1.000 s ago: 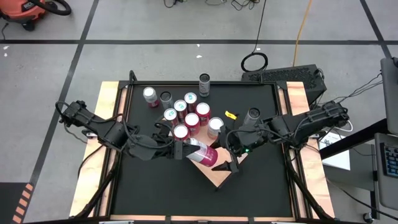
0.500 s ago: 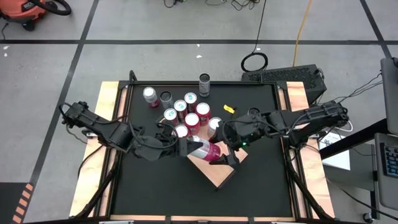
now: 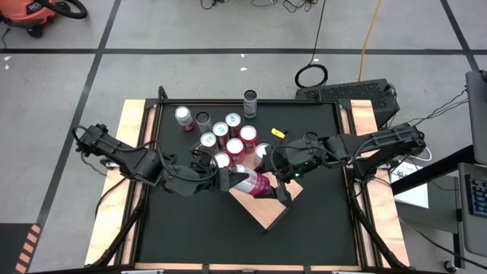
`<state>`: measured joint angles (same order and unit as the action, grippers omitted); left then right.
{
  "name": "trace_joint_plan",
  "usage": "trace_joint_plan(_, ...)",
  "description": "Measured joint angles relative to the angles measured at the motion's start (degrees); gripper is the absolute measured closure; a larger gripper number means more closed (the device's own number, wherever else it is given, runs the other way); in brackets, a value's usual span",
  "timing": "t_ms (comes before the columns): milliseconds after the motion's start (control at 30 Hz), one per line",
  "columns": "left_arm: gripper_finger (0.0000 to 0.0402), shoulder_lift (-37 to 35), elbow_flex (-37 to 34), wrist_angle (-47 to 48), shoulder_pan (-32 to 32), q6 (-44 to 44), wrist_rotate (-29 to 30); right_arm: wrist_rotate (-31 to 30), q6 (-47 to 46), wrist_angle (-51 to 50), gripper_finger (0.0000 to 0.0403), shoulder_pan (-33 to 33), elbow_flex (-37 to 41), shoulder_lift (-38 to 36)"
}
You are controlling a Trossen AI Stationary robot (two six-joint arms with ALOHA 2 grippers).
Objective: Place canned beverage on shelf
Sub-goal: Put the bottom pink soda can on the shelf aligned with the other pink soda can
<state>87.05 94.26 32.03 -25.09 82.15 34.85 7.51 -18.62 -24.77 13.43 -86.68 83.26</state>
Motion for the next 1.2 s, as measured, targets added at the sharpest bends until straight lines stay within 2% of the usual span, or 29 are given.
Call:
trace_joint_plan(233, 0.0107, 0.0, -0.07, 0.44, -0.02, 0.04, -0.88, 1.1, -0.38, 0.28, 0.012, -0.02, -0.04, 0.69)
trace_joint_plan(400, 0.0102, 0.0, -0.07, 0.21, -0.06, -1.58, -0.79, 1.13, -0.14, 0.35, 0.0125, -0.02, -0.04, 0.69)
trace_joint_plan(567, 0.0058, -0.14, -0.07, -0.93, -0.06, -4.8, -0.35, 2.36, -1.88, 0.84, 0.0127, -0.03, -0.05, 0.73)
trace_joint_plan(733, 0.0009, -0.37, 0.04, -1.88, 0.09, -7.44, 0.68, 7.59, -5.01, 0.37, 0.0127, -0.99, -0.02, 0.97)
trace_joint_plan(1000, 0.0008, -2.54, 0.04, -2.62, 0.05, -15.69, 2.35, 11.16, -9.16, 1.25, 0.0128, -2.41, 0.03, 0.8)
trace_joint_plan(1200, 0.0008, -6.02, 0.07, -5.2, 0.03, -28.36, 4.33, 15.74, -13.55, 4.98, 0.0128, -4.04, 0.03, -0.04)
